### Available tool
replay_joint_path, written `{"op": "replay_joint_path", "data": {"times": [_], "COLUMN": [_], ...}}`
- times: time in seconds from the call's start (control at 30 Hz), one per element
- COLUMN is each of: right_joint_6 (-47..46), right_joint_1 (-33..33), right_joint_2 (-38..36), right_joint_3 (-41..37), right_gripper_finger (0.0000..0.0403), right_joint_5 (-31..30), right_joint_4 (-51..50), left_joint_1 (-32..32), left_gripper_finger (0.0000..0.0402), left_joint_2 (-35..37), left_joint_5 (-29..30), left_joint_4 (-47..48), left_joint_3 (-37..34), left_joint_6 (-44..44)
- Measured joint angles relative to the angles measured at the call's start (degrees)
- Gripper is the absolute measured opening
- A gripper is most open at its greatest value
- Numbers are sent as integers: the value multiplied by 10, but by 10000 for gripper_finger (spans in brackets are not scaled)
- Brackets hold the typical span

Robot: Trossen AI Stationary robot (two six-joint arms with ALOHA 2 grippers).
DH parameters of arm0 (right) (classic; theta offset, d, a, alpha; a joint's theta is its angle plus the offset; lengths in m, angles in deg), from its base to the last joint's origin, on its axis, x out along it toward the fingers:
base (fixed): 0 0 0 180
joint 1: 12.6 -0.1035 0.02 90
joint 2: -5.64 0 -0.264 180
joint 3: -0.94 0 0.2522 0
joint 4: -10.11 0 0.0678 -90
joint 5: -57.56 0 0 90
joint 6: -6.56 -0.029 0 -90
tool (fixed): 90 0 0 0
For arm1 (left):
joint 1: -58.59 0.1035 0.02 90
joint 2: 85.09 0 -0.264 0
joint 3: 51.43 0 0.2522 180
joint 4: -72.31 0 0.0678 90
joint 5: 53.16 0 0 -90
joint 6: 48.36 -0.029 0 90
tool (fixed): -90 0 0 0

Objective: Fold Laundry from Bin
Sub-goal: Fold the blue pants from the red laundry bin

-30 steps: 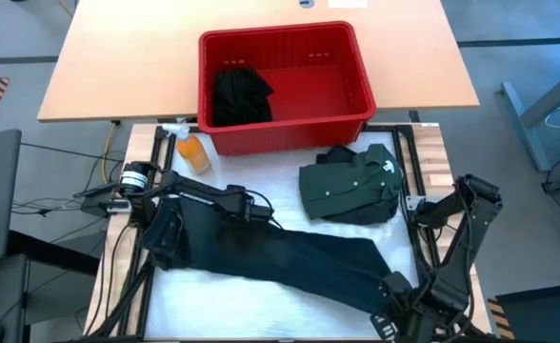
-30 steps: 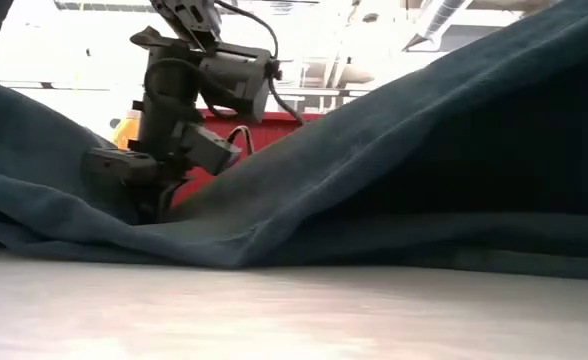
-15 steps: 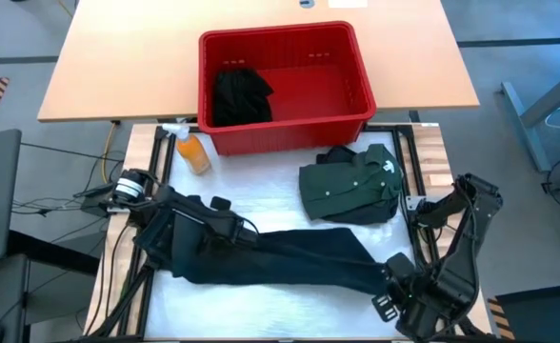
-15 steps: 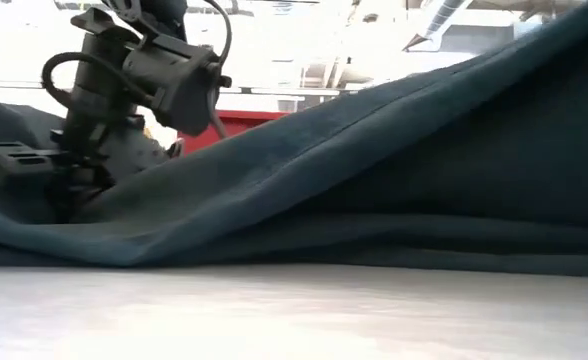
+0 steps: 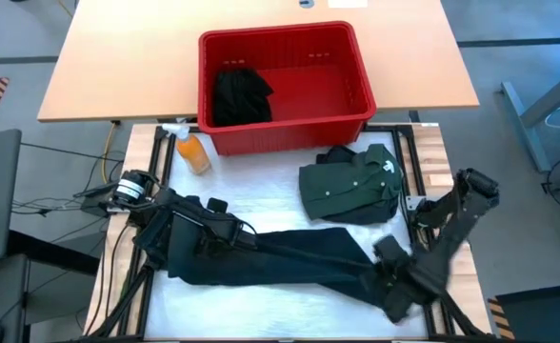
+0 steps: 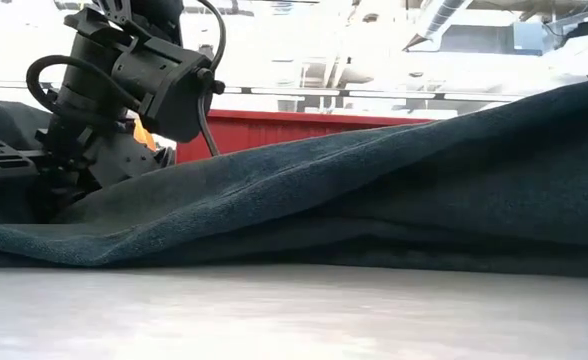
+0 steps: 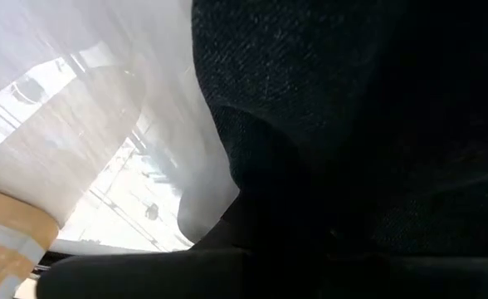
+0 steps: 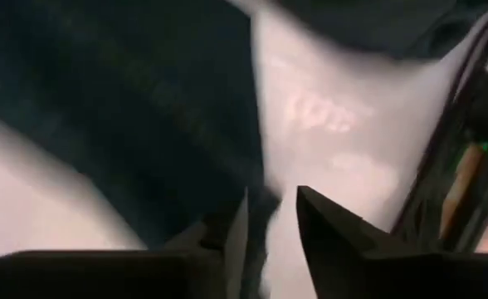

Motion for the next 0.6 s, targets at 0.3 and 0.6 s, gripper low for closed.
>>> {"op": "replay_joint_path", "data": {"times": [0.3, 0.6], "right_joint_6": [63, 97], "right_joint_1": [125, 146], "right_joint_2": [-90, -107], "right_joint_3": [-306, -374], "right_gripper_finger": [235, 271], "right_joint_5": [-32, -68], "right_joint_4": [352, 428], "left_joint_1": [0, 0], "left_gripper_finger": [12, 12], "left_joint_2": [0, 0], "left_joint_5": [1, -5], "left_joint_4": [-6, -7], "left_joint_3": [0, 0], "left_joint_6": [11, 27]}}
